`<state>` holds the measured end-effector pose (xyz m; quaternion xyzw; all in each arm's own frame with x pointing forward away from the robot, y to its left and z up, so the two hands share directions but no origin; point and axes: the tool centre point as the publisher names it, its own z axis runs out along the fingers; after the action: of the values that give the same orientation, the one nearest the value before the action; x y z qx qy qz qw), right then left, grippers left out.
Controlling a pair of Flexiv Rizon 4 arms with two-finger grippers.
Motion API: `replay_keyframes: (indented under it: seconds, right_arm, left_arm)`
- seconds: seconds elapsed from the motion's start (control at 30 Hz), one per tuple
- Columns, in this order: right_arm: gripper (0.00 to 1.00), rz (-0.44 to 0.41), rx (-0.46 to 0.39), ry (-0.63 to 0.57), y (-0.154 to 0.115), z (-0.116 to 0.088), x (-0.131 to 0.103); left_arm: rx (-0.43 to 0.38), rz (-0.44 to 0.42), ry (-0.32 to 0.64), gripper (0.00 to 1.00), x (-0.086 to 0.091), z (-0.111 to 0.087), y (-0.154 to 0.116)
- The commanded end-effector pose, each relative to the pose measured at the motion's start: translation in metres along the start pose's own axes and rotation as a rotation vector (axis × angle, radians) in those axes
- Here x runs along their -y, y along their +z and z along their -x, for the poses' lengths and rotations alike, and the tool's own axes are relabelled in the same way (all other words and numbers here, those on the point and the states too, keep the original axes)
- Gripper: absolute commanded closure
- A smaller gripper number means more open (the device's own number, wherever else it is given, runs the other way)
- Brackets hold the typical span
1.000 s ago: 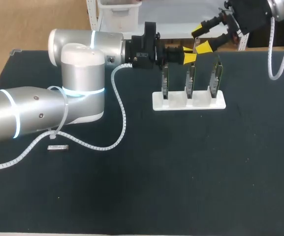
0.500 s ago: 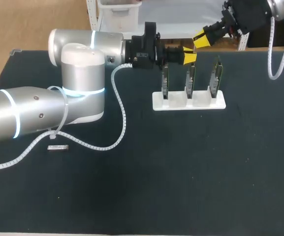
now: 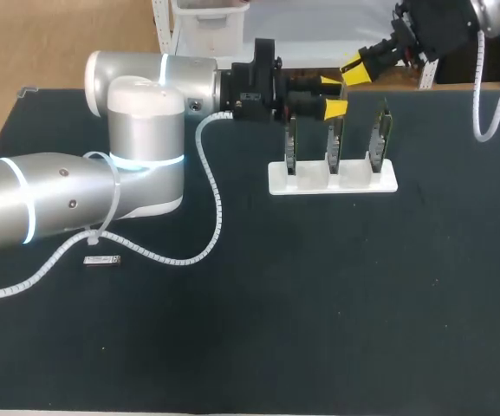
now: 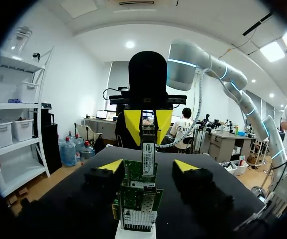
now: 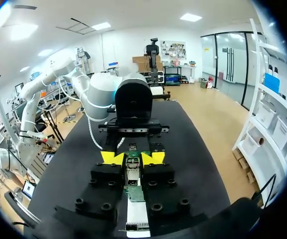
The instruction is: Pick up the optical module with the left hand, and insert it into the network port with the right hand.
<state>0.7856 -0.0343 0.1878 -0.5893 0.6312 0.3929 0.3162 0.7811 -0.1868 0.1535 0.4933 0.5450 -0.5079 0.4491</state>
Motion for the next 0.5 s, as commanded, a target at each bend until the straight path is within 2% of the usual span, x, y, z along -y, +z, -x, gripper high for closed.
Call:
replay_keyframes:
  seconds: [0.03, 0.17, 0.3, 0.5]
  right_arm:
    - [1.00, -0.003, 0.003, 0.001, 0.000, 0.000, 0.000]
    - [1.00, -0.002, 0.005, 0.001, 0.000, -0.001, 0.000]
    - [1.00, -0.002, 0.009, 0.000, 0.000, -0.001, 0.000]
    - [1.00, -0.003, 0.013, -0.002, 0.001, -0.001, -0.001]
  left_arm:
    - [-0.001, -0.021, 0.001, 0.00, 0.001, -0.002, -0.003]
    - [-0.027, -0.010, -0.002, 0.00, 0.002, -0.004, -0.009]
    - [-0.100, -0.004, -0.021, 0.00, 0.001, -0.010, -0.013]
    - [-0.204, 0.031, 0.011, 0.00, 0.000, -0.016, -0.017]
